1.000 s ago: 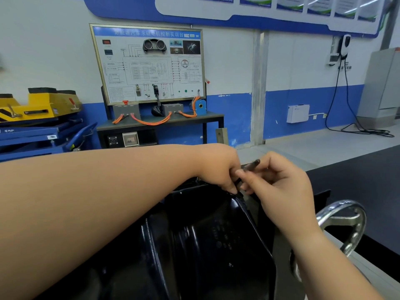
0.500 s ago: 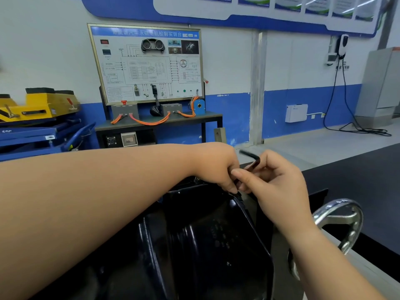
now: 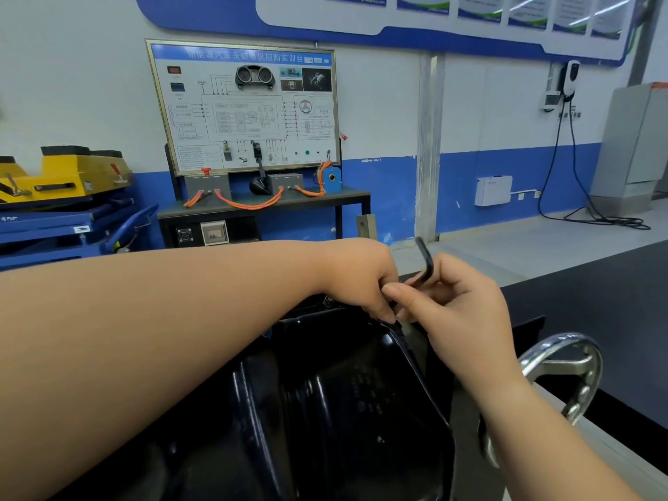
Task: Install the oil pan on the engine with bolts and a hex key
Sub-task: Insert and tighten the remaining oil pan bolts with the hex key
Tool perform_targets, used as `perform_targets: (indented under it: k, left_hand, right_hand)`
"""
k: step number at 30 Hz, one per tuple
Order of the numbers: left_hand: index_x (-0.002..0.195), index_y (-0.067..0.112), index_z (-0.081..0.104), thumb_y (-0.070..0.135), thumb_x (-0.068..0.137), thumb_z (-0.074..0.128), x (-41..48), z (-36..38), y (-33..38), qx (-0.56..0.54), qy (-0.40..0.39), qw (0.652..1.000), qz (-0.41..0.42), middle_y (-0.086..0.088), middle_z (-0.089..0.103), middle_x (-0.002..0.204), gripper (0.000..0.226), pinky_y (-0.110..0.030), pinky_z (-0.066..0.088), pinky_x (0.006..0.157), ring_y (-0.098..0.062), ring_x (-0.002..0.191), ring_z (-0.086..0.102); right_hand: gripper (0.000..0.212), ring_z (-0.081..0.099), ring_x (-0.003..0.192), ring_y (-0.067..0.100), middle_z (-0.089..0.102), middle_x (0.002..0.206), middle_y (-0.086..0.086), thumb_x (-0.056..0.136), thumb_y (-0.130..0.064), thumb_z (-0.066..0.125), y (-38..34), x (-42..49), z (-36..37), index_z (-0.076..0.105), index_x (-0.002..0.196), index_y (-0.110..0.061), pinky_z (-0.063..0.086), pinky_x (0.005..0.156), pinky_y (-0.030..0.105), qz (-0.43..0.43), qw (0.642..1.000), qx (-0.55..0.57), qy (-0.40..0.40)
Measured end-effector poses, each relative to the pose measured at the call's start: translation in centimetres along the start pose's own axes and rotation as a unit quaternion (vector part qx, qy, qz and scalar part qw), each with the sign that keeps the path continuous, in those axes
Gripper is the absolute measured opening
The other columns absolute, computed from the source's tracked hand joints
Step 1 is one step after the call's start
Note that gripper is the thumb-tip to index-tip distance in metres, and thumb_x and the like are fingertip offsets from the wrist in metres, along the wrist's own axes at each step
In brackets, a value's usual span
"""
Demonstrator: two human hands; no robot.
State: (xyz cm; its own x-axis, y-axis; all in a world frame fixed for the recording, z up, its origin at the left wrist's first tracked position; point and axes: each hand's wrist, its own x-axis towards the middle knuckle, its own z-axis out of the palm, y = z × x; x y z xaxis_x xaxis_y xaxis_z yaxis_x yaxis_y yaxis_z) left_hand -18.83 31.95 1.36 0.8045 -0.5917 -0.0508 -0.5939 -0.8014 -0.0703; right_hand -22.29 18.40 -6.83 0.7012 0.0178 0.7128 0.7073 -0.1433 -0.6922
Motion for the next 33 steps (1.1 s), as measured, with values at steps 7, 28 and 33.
perform_targets:
  k: [7,28,33]
  left_hand:
    - [0.065,0.018,0.061,0.030,0.082,0.067,0.10,0.12,-0.26,-0.018,0.013,1.000,-0.022,0.011,0.049,0.050,0.022,-0.007,0.033,0.046,0.001,0.045,0.046]
    - [0.061,0.023,0.054,0.040,0.078,0.070,-0.59,-0.47,0.01,-0.046,0.024,0.999,-0.007,0.005,0.046,0.056,0.029,-0.022,0.033,0.054,-0.009,0.052,0.040]
    - [0.059,0.025,0.053,0.035,0.077,0.072,-0.72,-0.75,0.31,-0.068,0.038,0.997,-0.003,0.008,0.048,0.055,0.028,-0.023,0.036,0.057,-0.007,0.054,0.043]
  right_hand:
    - [0.035,0.067,0.068,0.012,0.073,0.085,-0.001,0.090,0.003,0.054,-0.09,-0.14,-0.53,0.070,0.098,-0.027,0.052,0.068,0.016,-0.024,0.995,0.072,-0.066]
    - [0.016,0.064,0.060,0.026,0.068,0.062,0.005,0.074,-0.019,0.077,-0.40,0.05,0.16,0.063,0.066,-0.019,0.055,0.060,0.034,0.013,1.000,0.011,0.004]
    - [0.013,0.065,0.057,0.015,0.069,0.072,0.001,0.084,-0.017,0.068,-0.32,-0.18,-0.16,0.066,0.085,-0.030,0.051,0.057,0.021,0.023,0.998,0.047,-0.038]
